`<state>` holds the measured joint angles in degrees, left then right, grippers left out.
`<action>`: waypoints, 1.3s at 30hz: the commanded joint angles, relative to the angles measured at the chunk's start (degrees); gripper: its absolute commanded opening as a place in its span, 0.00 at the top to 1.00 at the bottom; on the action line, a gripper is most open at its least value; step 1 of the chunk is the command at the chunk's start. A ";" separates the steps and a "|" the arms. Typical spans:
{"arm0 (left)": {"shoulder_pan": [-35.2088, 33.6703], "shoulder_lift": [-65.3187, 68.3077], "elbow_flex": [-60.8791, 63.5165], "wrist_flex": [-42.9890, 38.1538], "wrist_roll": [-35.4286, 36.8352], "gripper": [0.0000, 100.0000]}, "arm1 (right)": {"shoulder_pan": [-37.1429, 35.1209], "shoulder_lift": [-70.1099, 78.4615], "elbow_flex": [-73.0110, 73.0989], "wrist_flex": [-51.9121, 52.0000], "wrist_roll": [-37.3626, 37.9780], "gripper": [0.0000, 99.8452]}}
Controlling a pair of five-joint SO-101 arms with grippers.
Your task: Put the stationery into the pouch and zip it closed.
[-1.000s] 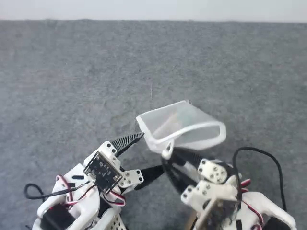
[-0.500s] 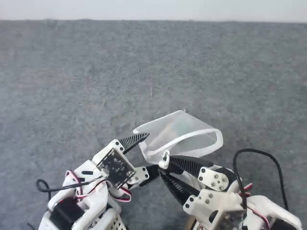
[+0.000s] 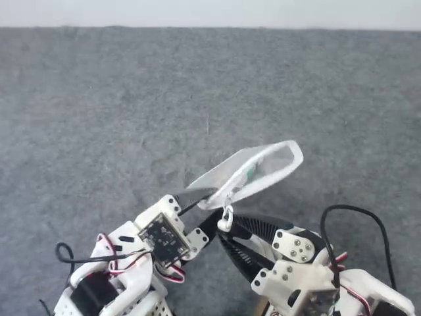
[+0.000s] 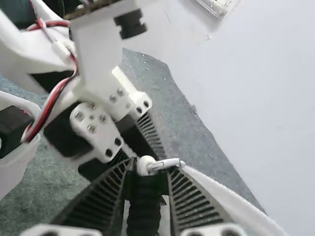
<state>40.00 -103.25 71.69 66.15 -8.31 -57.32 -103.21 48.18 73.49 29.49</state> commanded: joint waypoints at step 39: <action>-8.09 -0.97 0.48 -2.29 -2.73 0.99 | 33.89 0.92 16.53 -34.24 -15.82 0.99</action>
<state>32.79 -103.34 72.66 64.22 -10.59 -23.30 -103.21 65.67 39.74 14.02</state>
